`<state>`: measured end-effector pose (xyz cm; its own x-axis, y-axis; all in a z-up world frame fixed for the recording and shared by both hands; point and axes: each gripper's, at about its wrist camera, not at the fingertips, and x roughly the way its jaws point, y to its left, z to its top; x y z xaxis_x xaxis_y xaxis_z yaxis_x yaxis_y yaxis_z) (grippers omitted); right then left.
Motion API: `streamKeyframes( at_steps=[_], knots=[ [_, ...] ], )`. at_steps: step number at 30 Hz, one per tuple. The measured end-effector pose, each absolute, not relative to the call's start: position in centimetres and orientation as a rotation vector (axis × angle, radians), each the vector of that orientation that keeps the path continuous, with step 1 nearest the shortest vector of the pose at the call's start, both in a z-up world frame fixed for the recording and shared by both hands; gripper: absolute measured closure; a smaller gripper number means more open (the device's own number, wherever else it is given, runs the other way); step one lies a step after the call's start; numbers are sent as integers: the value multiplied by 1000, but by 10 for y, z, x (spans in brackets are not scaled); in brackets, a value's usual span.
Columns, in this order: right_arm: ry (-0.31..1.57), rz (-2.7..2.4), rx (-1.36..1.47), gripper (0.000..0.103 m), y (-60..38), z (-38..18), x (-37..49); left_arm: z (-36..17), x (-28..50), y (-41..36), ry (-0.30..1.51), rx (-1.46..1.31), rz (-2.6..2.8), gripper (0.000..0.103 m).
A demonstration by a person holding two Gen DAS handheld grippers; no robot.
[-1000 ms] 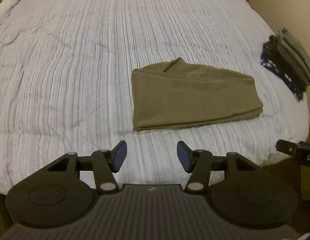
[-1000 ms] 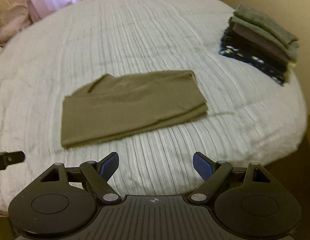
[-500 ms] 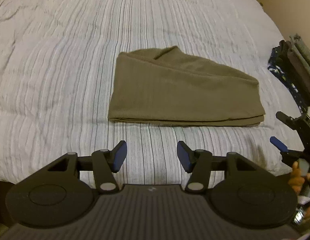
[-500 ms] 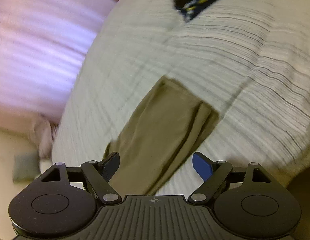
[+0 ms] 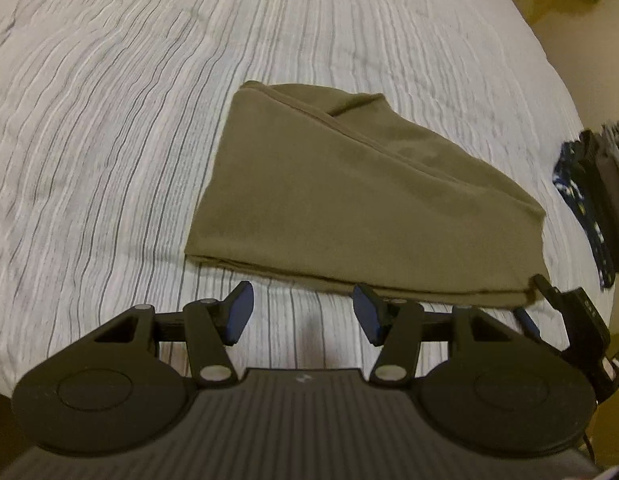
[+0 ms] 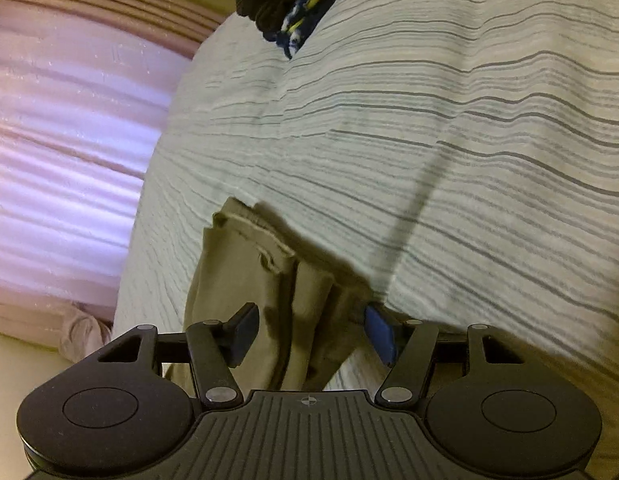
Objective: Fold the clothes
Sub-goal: 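Grasp the edge of the olive leggings with the right gripper, then lift and fold the leggings over lengthwise with the right gripper, then release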
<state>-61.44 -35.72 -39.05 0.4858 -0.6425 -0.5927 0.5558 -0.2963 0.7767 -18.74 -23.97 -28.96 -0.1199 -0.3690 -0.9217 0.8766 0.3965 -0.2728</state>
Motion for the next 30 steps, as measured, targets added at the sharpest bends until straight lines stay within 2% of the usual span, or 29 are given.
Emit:
streamKeyframes(
  at_steps=[6,8,10,15,17,21,26,30],
  knots=[
    [-87,-1161,1415,42,-364,-392,-604,-308,-172,-247,1320,483,-1136,52],
    [-77,-1155,1409,61,-364,-394,-602,-311,-166,-247,1341,461,-1135,52],
    [-93,-1156,1421,74,-362,-396,-604,-314,-160,-247,1354,449,-1133,52],
    [-16,-1209,1339,84,-362,-380,-591,-317,-141,-246,1369,424,-1130,52],
    [111,-1277,1216,85,-365,-360,-571,-318,-131,-244,1376,405,-1123,52],
    [479,-1346,704,86,-357,-312,-491,-318,-106,-238,1391,357,-1104,52],
    [589,-1175,229,86,-314,-274,-386,-318,-72,-225,1399,303,-1082,52],
    [659,-921,-65,86,-254,-279,-309,-320,-48,-214,1413,273,-1069,52]
  ],
)
